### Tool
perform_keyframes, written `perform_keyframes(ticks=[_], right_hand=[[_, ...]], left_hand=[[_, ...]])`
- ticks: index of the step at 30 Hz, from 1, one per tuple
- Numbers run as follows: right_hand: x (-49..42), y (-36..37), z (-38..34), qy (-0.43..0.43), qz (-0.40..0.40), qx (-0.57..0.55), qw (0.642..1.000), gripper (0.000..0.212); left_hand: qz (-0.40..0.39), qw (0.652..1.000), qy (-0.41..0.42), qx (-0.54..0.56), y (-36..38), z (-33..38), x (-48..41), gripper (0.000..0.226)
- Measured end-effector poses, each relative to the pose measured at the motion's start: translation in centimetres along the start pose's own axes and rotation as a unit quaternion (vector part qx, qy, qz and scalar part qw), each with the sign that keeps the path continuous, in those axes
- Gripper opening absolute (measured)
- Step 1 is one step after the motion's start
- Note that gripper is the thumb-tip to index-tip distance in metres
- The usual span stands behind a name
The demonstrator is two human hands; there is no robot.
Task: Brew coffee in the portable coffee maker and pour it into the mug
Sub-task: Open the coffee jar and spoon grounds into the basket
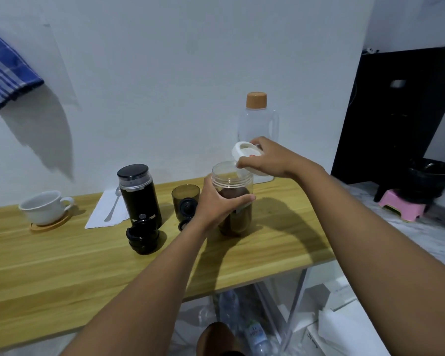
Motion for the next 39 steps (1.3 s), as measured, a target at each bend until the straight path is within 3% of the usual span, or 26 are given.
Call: perform_keyframes(ticks=[3, 6, 17, 22, 24, 28, 31, 35, 39], right_hand=[[1.6, -0.4, 3.0, 0.081, 0.059, 0.020, 0.995, 0.095], [3.0, 0.6, 6.1, 0.142, 0.056, 0.077, 0.985, 0.101], [6.2, 7.2, 10.9, 0.197, -0.019, 0.183, 0.963, 0.091], [5.7, 6.5, 10.6, 0.207, -0.043, 0.136, 0.968, 0.105], [4.8, 5.1, 9.5, 0.198, -0.029, 0.094, 0.975, 0.096], [3.0, 2.5, 5.4, 0.103, 0.099, -0.014, 0.990, 0.066], [2.0, 2.6, 1.8, 0.050, 0.130, -0.067, 0.988, 0.072], [1.1, 5.0, -1.7, -0.005, 0.089, 0.010, 0.996, 0.087], [0.2, 7.1, -2.2, 0.012, 0.058, 0.119, 0.991, 0.089]], left_hand=[[-0.004, 0.999, 0.010, -0.033, -0.7, 0.1, -0.1, 0.103], [-0.030, 0.999, 0.004, -0.045, -1.4, 0.0, -0.3, 0.102], [-0.037, 0.996, -0.019, -0.076, -2.1, -0.6, -0.1, 0.105], [0.025, 0.992, 0.028, -0.121, -3.8, -0.3, 0.9, 0.099], [0.065, 0.986, 0.056, -0.144, -4.7, -0.2, 1.5, 0.093], [0.117, 0.977, 0.058, -0.169, -5.7, -1.0, 3.2, 0.092], [0.085, 0.966, 0.002, -0.242, -5.3, -2.3, 4.1, 0.108], [0.065, 0.957, -0.087, -0.270, -4.5, -4.0, 5.4, 0.120], [0.066, 0.952, -0.134, -0.266, -3.8, -4.9, 6.0, 0.120]])
Point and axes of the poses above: each hand's wrist, its own x-axis away from the middle knuckle, its own y-axis out of the palm, z = x × y, the point moved 1 cm from there along -x, towards the middle knuckle, and after that the axes turned 13 degrees about -x, right-handed, at the moved point
